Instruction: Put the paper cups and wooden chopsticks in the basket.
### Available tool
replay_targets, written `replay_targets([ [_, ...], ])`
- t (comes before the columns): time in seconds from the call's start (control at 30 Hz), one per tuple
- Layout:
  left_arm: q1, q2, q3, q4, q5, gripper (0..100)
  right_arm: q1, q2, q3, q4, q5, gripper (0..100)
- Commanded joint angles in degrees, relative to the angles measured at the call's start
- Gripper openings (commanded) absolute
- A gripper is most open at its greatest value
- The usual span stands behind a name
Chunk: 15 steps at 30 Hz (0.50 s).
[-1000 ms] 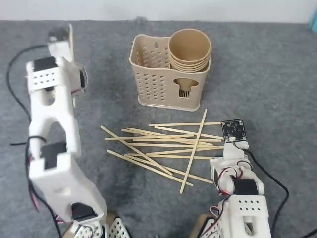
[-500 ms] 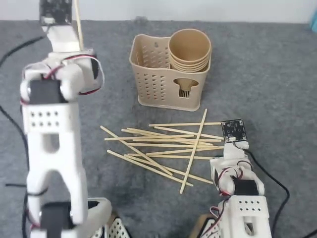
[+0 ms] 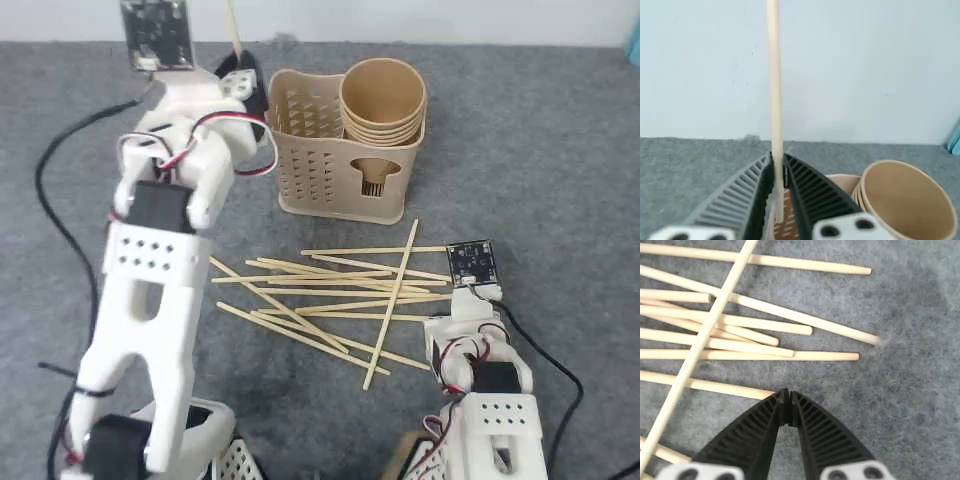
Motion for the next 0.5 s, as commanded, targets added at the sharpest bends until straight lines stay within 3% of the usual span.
replay_targets([
  [0.0,1.23,1.05,5.49,-15.47,0.62,1,0.84,-1.01,-0.7,-1.27,-0.62,0.9],
  [0.17,5.1,2.9,15.6,-30.42,0.62,1,0.84,-1.01,-0.79,-1.27,-0.62,0.9],
  [0.47,8.0,3.52,23.69,-38.95,0.62,1,0.84,-1.01,-0.97,-1.27,-0.62,0.9],
])
